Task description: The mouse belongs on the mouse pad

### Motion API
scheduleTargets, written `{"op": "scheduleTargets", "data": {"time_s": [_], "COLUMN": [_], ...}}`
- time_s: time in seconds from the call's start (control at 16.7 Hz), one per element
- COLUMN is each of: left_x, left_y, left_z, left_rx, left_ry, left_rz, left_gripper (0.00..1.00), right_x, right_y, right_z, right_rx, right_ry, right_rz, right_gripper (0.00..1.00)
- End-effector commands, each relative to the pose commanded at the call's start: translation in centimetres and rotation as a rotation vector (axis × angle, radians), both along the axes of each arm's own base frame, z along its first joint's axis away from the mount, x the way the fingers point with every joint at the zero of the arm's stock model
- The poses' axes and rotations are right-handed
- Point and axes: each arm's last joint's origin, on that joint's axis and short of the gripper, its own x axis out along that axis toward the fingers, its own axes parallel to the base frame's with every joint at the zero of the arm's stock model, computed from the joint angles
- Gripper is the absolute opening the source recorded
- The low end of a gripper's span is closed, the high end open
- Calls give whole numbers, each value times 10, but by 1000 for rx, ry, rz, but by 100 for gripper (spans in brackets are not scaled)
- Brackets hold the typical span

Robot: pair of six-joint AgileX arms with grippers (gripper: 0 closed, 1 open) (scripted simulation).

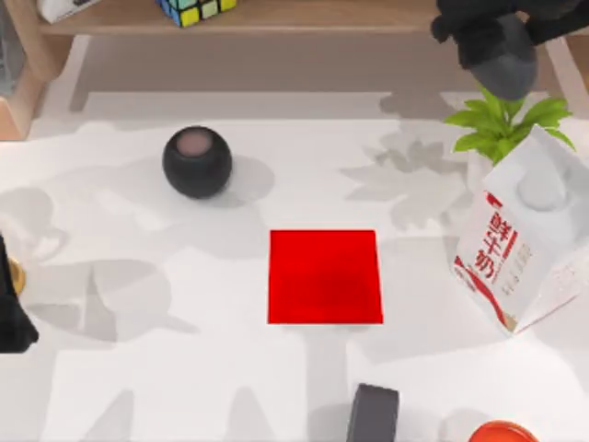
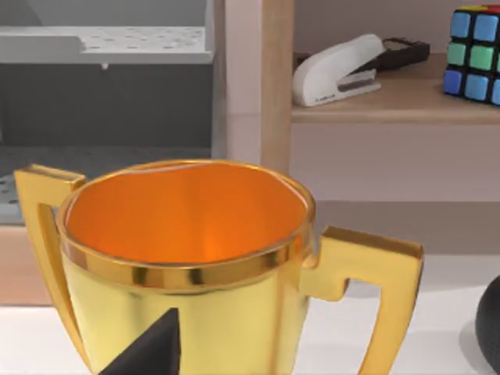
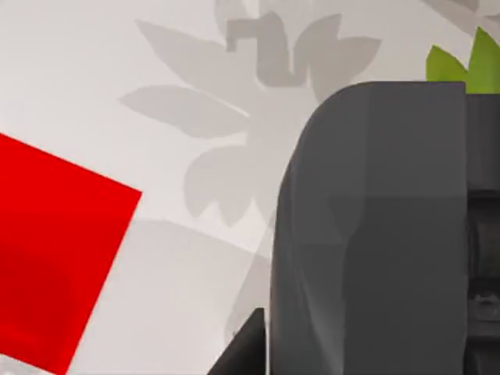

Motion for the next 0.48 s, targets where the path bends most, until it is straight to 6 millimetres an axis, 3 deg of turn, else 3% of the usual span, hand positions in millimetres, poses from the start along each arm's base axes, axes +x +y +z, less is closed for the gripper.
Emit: {"op": "scheduleTargets", "data": {"time_s": [0.18, 0.48], "left_x": [0, 0], "left_y": [0, 0], "left_z": [0, 0], "left_rx": [0, 0], "left_ry": [0, 0], "left_rz": [0, 0], "left_gripper": [100, 100], "right_x": [1, -9], "right_y": [52, 123], "right_z": [-30, -105], "right_rx": [63, 47], "right_ry": [91, 280], "right_rz": [-141, -325], "right_gripper": [0, 0]}}
